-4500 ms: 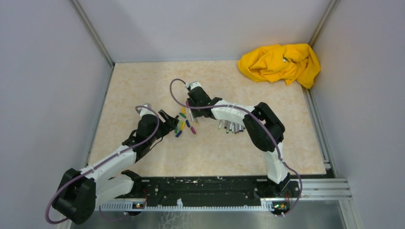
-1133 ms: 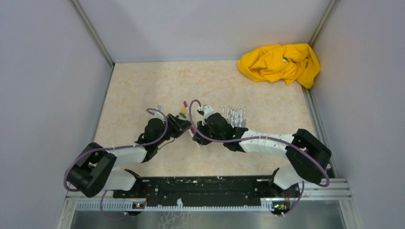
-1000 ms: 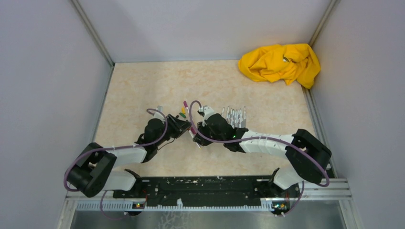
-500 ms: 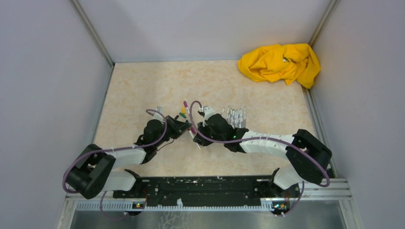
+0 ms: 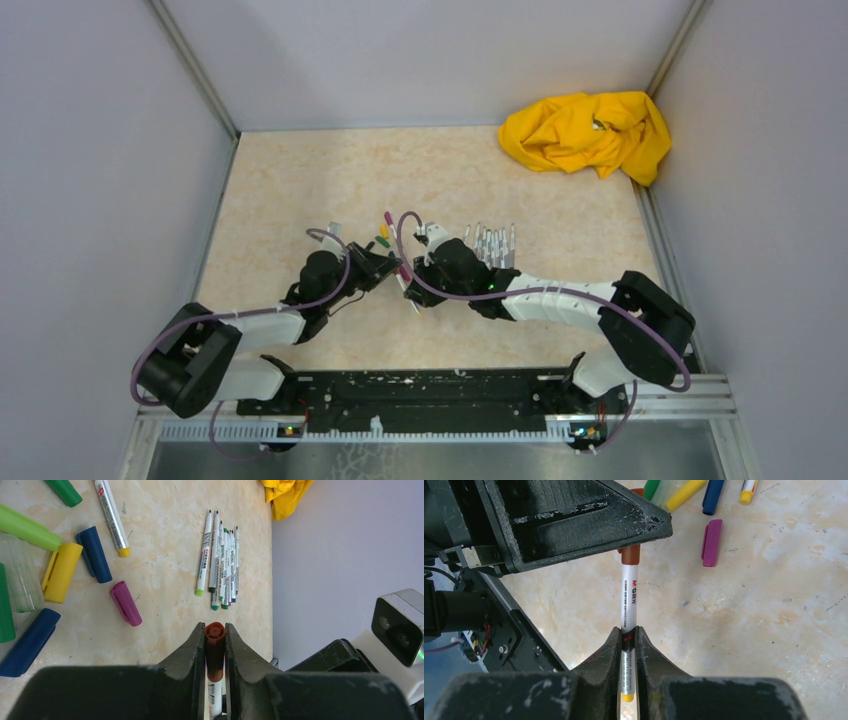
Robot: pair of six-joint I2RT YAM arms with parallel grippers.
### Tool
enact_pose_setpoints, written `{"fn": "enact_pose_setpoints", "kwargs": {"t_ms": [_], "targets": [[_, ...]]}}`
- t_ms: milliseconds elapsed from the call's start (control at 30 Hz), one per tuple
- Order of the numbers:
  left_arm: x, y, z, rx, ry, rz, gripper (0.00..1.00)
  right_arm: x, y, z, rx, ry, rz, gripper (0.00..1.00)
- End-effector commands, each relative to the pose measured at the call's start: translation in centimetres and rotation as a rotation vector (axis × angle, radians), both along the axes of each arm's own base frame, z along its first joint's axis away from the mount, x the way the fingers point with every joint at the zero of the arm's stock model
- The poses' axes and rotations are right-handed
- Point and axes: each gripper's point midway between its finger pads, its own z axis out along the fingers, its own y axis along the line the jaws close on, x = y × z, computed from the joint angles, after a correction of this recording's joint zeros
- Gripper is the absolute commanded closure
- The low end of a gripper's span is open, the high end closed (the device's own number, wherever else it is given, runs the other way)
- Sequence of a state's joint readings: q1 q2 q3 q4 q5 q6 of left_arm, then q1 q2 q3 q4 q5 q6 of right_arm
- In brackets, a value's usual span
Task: Open the pen caps
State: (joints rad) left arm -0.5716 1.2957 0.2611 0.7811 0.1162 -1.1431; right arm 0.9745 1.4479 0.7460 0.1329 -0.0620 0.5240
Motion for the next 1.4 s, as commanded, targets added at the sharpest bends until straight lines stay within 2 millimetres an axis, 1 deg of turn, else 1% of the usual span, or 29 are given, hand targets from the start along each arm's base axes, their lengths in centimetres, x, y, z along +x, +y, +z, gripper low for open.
{"fn": "enact_pose_setpoints", "kwargs": {"t_ms": [0,167,400,600,700,767,800,867,967,1067,1267,1367], "targets": [[-0.5,-0.8,1.7,-0.030,-0.060,-0.055,1.00,0.3,1.4,2.4,0.071,-0.050,0.031,1.00],[-0.8,-1.1,1.9,-0.046,-0.059,-0.074,1.00,0.5,1.6,2.5,0.065,-0.053,0.038,0.93],[-0.8,-1.3,2.0,-0.051,-0.061,-0.086,1.00,0.6,1.6,2.4,0.056,-0.059,0.037,0.78],[-0.9,-1.2,2.2,-0.052,-0.063,-0.086,1.00,0.8,1.7,2.6,0.052,-0.064,0.035,0.75],[-0.9,-1.2,2.3,-0.054,-0.062,-0.085,1.00,0.9,1.8,2.7,0.053,-0.066,0.038,0.76],[-0.9,-1.3,2.3,-0.058,-0.059,-0.088,1.00,0.9,1.8,2.7,0.053,-0.065,0.037,0.79],[-0.9,-1.3,2.4,-0.062,-0.058,-0.087,1.00,1.0,1.8,2.7,0.053,-0.063,0.037,0.84],[-1.0,-1.4,2.6,-0.072,-0.058,-0.092,1.00,0.9,1.9,2.5,0.054,-0.058,0.042,1.00],[-0.9,-1.5,2.6,-0.082,-0.052,-0.092,1.00,0.8,1.8,2.2,0.055,-0.057,0.046,1.00],[-0.7,-1.5,2.3,-0.080,-0.038,-0.085,1.00,1.2,1.1,1.7,0.017,-0.073,0.022,1.00],[0.4,-1.5,0.8,-0.026,0.021,-0.051,1.00,3.0,-1.5,0.8,-0.151,-0.142,-0.068,1.00],[1.0,-1.3,0.1,0.009,0.058,-0.021,1.00,3.7,-3.1,0.1,-0.259,-0.169,-0.117,1.00]]}}
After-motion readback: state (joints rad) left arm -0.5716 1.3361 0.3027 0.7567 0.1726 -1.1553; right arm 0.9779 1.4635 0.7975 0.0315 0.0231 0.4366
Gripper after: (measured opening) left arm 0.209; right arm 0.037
